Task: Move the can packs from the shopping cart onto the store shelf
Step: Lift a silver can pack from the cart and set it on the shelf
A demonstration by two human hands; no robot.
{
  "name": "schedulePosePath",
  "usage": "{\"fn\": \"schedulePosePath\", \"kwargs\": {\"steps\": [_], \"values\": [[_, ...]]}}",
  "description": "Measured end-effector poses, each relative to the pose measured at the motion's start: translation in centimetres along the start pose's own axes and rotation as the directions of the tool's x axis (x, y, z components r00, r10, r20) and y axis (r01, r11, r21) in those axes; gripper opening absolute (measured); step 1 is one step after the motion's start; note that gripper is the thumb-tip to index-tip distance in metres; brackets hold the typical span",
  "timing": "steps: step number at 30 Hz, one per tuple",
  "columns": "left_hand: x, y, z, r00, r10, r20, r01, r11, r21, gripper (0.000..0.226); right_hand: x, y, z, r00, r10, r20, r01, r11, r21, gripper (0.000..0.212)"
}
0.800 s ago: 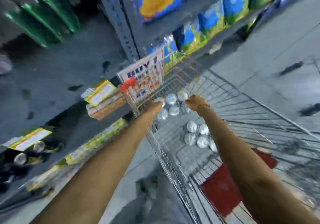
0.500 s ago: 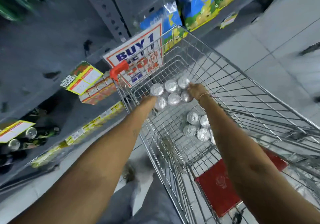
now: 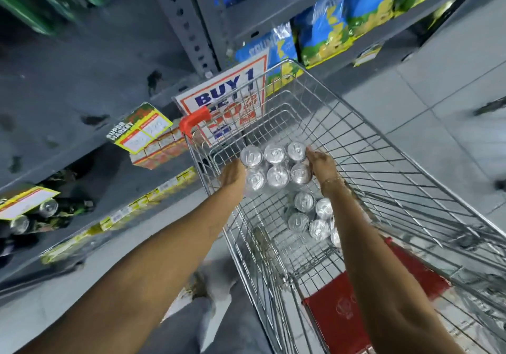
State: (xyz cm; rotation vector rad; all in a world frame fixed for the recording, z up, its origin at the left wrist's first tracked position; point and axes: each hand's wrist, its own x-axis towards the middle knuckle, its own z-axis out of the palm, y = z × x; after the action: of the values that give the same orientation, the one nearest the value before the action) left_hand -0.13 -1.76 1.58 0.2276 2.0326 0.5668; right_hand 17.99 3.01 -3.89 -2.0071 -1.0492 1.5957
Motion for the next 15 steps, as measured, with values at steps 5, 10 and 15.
{"fn": "schedulePosePath", "kwargs": {"steps": [5,10,15], "values": [[-3.4,1.7,-3.0,0.998,0.036,-0.042,-0.044,0.976,-0.211,0.035,-3.4,-3.7,-0.7,0.985,-0.161,-0.065,0.167,0.98,0.107,0.047],[-5.3,3.8,-6.5,0.992,0.12,0.025,-0.099,0.907,-0.41,0.033,-7.5,-10.1,-1.8,0.927,-0.341,-0.158,0.362,0.923,0.133,0.046],[-8.5,6.5,-12.9,0.951,0.304,0.061,-0.232,0.827,-0.512,0.022,-13.5,-17.6,-1.3,0.849,-0.506,-0.151,0.524,0.844,0.116,0.036]]}}
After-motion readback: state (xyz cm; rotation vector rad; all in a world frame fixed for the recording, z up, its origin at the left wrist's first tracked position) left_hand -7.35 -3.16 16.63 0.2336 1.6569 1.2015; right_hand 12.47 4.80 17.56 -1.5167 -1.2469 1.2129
